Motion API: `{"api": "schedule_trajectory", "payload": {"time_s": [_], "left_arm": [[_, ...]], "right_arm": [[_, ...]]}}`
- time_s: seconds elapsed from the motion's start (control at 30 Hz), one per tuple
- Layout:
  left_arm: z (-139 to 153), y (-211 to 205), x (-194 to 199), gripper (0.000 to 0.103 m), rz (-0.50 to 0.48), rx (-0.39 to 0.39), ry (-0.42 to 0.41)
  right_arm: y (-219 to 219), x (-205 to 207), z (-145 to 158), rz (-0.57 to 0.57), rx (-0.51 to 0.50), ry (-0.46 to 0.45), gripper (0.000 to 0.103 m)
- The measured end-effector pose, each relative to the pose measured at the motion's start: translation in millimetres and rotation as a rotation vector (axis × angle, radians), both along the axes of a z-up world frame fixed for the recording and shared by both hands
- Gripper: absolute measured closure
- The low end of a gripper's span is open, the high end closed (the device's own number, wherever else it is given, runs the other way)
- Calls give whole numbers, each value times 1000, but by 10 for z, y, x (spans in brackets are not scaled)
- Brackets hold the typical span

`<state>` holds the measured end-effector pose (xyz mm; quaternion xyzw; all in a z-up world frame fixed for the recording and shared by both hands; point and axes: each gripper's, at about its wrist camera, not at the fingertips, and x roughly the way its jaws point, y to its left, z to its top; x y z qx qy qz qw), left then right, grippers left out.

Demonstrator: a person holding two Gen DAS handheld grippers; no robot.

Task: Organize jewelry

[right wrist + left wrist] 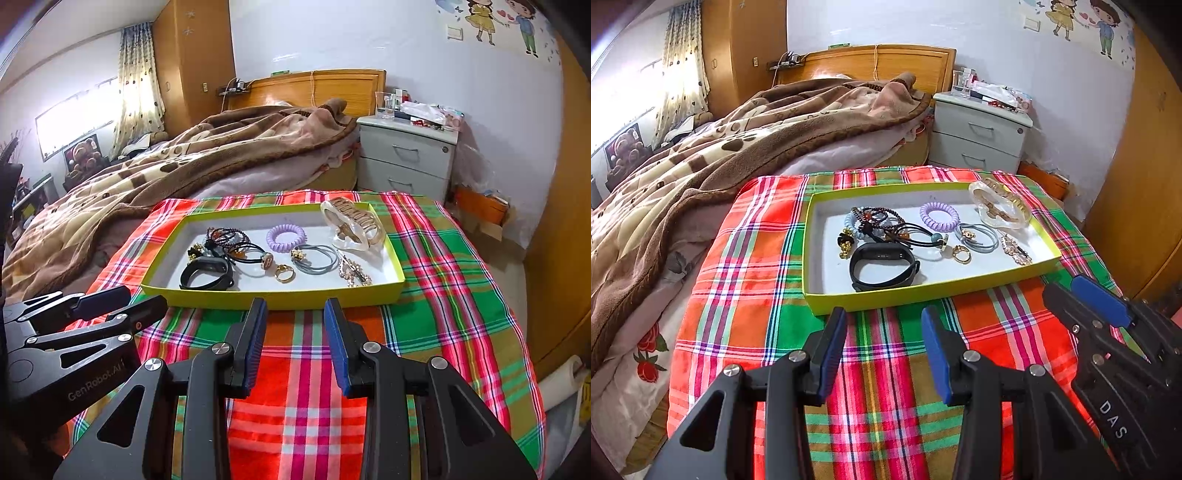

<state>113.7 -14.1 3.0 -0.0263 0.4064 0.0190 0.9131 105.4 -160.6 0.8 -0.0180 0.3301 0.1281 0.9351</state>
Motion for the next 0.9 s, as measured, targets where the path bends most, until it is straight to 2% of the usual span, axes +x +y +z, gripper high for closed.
{"api": "schedule_trajectory", "payload": {"time_s": [0.9], "left_arm": [[-20, 14, 3, 59, 0, 12, 16]], "right_arm": [[1, -12, 3, -3, -2, 7, 70]]}}
